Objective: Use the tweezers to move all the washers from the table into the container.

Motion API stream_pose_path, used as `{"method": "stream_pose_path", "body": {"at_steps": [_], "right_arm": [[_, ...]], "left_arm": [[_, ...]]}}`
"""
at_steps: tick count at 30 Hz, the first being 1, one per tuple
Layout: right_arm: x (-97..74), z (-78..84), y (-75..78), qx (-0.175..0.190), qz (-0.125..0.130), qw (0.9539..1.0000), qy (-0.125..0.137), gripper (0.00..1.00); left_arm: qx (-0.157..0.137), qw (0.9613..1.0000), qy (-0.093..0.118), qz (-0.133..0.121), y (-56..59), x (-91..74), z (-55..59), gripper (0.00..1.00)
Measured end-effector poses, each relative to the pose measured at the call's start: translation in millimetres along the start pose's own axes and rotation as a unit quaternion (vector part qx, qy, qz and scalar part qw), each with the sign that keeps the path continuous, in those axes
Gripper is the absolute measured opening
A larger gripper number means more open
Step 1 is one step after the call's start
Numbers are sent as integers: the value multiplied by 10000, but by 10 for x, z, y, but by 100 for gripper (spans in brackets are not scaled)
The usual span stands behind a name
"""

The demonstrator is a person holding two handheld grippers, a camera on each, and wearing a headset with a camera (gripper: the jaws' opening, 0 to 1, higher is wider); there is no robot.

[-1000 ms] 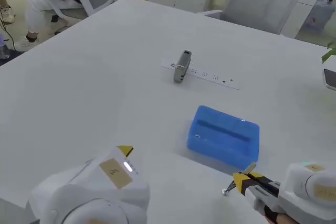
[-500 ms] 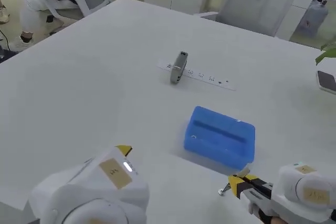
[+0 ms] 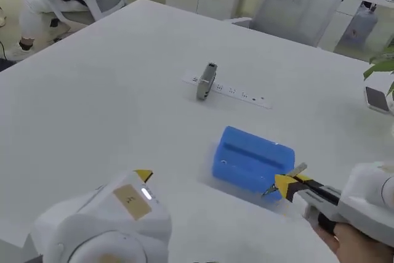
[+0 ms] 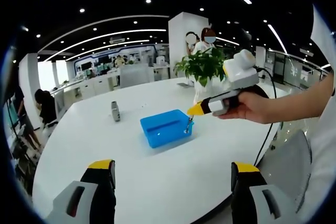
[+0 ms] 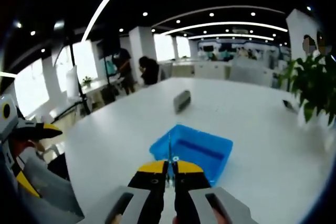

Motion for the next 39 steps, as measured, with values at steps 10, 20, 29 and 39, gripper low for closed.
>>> {"method": "stream_pose_path", "body": {"at_steps": [10, 20, 29, 39], "right_arm": [[267, -116, 175, -341, 300, 9990, 33, 2], [548, 112, 392, -211, 492, 9979, -354, 2], [677, 268, 404, -243, 464, 9966, -639, 2], [751, 350, 374, -256, 355, 9960, -776, 2]], "left_arm": [[-39, 10000, -5, -47, -30, -10, 9, 93], [-47, 9999, -110, -44, -42, 15, 39, 93], [-75, 9998, -154, -53, -43, 25, 47, 92], [-166, 9997, -150, -101, -96, 9, 25, 81]]}}
Point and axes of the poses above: the centre of the closed fingertips' face, and the gripper's own axes: x roughly forward along the fingers, y roughly to its right, z roughly out of its underside, the point moved 8 cm from there along -x, roughly backward along the fingers, and after that the axes turned 4 degrees about y, right-handed, at the moved point
